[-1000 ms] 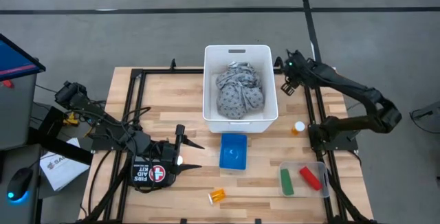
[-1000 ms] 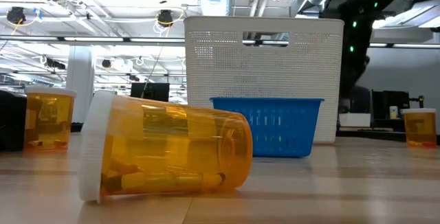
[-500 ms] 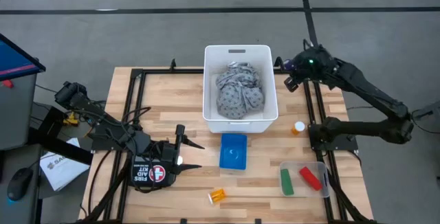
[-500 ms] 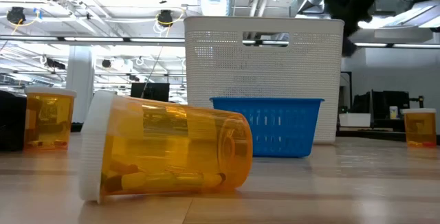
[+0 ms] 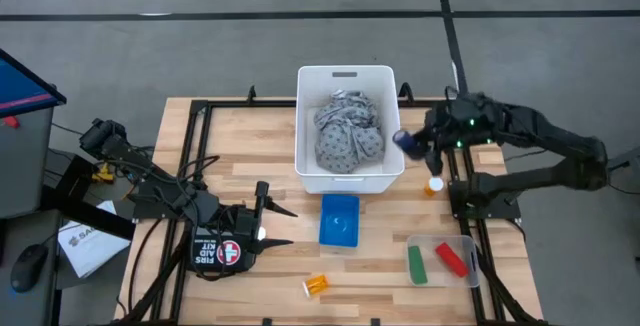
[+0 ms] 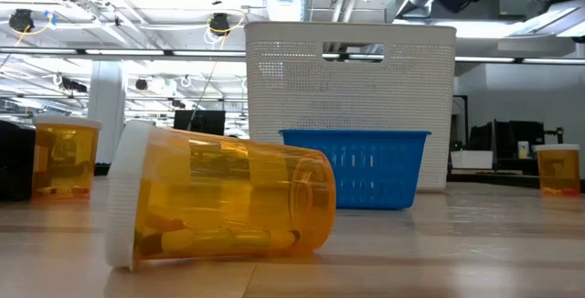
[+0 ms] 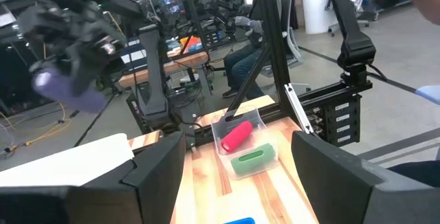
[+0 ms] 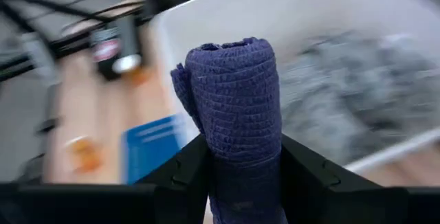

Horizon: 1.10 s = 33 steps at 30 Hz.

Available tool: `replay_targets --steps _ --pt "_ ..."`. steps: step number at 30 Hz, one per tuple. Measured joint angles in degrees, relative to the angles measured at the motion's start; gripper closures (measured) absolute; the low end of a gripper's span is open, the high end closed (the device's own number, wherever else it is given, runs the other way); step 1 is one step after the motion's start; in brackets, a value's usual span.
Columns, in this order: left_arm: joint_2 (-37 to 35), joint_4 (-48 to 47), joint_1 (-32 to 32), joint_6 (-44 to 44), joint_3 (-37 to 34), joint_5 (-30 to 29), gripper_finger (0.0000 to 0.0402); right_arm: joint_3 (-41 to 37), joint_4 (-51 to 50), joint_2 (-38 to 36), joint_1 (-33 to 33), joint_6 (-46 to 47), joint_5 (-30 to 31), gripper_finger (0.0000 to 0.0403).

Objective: Pick & place medical supplies in basket/bin
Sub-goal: Put the blue bandage into the transparent bin

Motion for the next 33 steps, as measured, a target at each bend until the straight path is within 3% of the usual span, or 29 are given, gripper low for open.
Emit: replay_targets --steps 7,16,33 --pt "0.00 -0.05 0.00 -0.40 0.00 0.00 0.0143 -0.17 -0.89 2.45 17.57 14.15 0.14 0.0270" --pt "-0.01 -0.08 0.00 -0.90 0.00 0.00 0.0143 -0.17 -6.06 11.41 38.58 35.07 5.74 0.0270" --pt "1.36 0.04 -0.02 -3.01 0.00 0.04 0.0143 -0.20 -17.05 28.10 63.85 74.99 11.72 0.0268"
